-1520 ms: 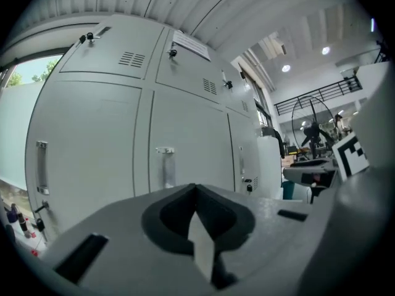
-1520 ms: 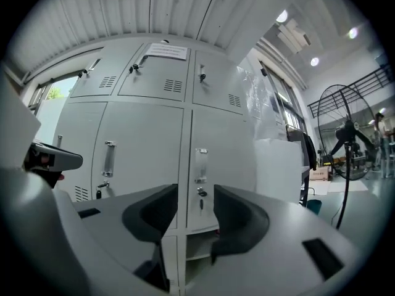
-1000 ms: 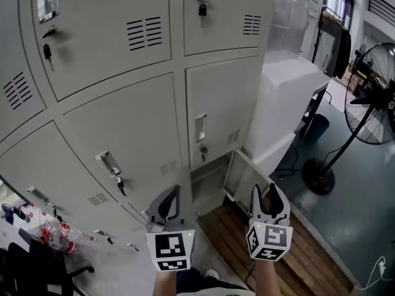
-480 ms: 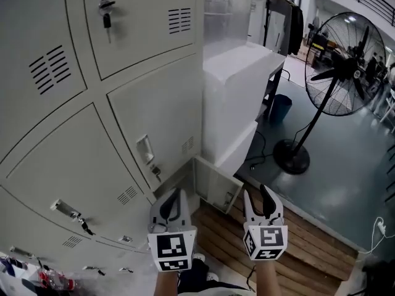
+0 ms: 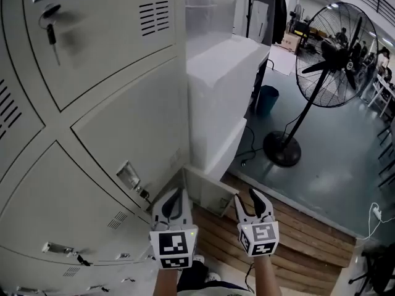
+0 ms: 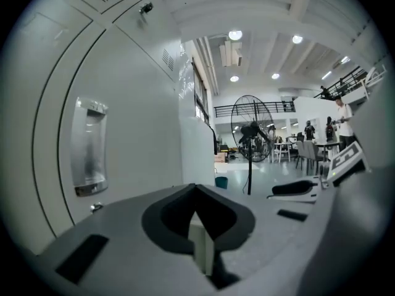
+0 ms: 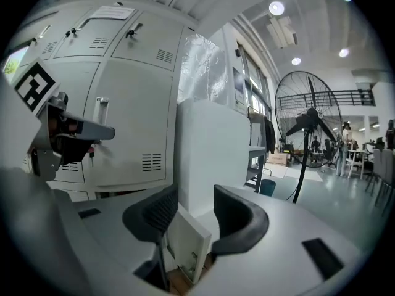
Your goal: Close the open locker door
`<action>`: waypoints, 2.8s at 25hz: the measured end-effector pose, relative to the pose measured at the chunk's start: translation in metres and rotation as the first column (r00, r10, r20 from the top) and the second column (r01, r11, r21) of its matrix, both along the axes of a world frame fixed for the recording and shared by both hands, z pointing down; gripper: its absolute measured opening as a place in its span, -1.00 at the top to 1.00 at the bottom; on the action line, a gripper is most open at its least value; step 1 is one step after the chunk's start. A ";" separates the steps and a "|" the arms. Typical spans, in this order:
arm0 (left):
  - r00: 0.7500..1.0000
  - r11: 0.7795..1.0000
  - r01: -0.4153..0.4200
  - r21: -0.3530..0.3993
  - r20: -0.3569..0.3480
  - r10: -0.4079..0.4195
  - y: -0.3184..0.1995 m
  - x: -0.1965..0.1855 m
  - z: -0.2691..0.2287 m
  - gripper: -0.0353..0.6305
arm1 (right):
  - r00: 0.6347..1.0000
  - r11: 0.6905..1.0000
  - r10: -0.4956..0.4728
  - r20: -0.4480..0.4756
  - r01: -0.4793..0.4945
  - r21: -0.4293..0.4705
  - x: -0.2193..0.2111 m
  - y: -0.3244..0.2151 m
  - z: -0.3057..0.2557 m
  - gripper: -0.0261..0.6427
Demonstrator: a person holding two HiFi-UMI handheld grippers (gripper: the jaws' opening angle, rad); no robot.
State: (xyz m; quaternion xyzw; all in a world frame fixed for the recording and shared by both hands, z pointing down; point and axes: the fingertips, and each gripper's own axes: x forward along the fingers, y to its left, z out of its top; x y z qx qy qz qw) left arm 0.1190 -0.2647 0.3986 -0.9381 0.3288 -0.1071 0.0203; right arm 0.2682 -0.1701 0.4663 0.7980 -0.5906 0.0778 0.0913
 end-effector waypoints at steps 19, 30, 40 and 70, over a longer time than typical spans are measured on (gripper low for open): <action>0.986 0.987 -0.123 -0.104 0.097 0.134 -0.030 0.035 0.072 0.90 | 0.997 0.985 0.037 0.064 -0.026 -0.173 0.028 -0.024 0.107 0.40; 0.976 0.980 -0.152 -0.131 0.134 0.170 -0.038 0.045 0.090 0.90 | 0.996 0.974 0.037 0.080 -0.018 -0.225 0.037 -0.034 0.135 0.40; 0.977 0.979 -0.149 -0.141 0.134 0.168 -0.035 0.041 0.093 0.90 | 0.998 0.967 0.008 0.063 0.008 -0.253 0.032 -0.033 0.139 0.50; 0.984 0.981 0.162 -0.107 0.092 -0.152 0.020 -0.084 0.069 0.90 | 0.979 0.943 -0.190 0.074 0.203 -0.263 -0.063 -0.017 0.139 0.62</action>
